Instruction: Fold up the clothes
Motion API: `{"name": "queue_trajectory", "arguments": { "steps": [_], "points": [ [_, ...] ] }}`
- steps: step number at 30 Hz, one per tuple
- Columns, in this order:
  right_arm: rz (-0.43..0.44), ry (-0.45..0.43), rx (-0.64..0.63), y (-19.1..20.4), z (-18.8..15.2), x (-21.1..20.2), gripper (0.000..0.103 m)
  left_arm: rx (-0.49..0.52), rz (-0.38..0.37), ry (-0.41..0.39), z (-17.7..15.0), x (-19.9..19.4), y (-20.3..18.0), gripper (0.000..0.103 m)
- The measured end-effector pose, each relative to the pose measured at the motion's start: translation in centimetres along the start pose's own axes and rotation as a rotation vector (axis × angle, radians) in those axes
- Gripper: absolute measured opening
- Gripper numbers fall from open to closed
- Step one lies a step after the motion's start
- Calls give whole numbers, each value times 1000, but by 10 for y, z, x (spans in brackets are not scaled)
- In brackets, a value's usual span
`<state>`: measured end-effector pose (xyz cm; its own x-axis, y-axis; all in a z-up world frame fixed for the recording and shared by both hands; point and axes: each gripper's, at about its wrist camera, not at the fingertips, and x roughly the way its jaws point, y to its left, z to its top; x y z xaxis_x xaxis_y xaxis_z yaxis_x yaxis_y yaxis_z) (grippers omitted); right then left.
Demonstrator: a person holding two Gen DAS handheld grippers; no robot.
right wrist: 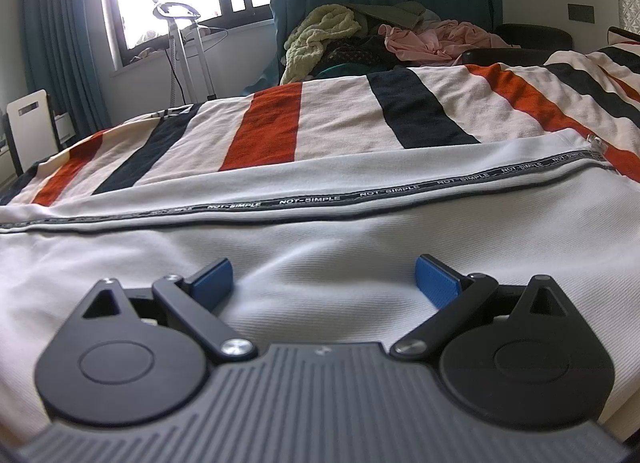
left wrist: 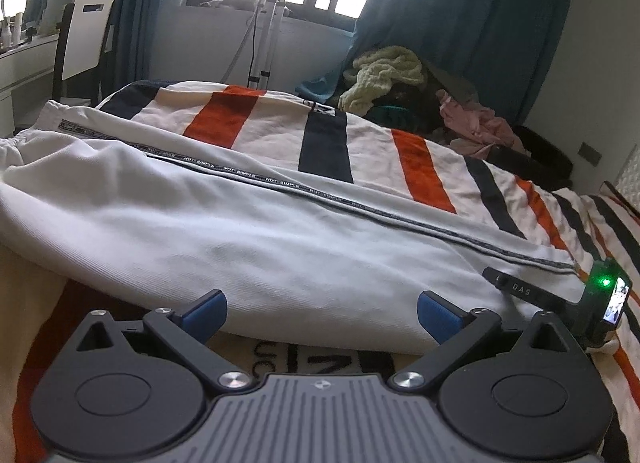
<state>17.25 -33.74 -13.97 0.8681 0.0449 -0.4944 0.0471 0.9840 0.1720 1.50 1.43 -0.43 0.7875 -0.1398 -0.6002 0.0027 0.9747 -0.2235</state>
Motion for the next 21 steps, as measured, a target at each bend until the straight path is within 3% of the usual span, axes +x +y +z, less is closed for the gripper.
{"name": "queue_trajectory", "arguments": {
  "steps": [11, 21],
  "points": [
    [0, 0, 0, 0, 0, 0, 100, -8, 27, 16, -1, 7, 1, 102],
    [0, 0, 0, 0, 0, 0, 100, 25, 96, 30, -6, 17, 5, 102]
  ]
}}
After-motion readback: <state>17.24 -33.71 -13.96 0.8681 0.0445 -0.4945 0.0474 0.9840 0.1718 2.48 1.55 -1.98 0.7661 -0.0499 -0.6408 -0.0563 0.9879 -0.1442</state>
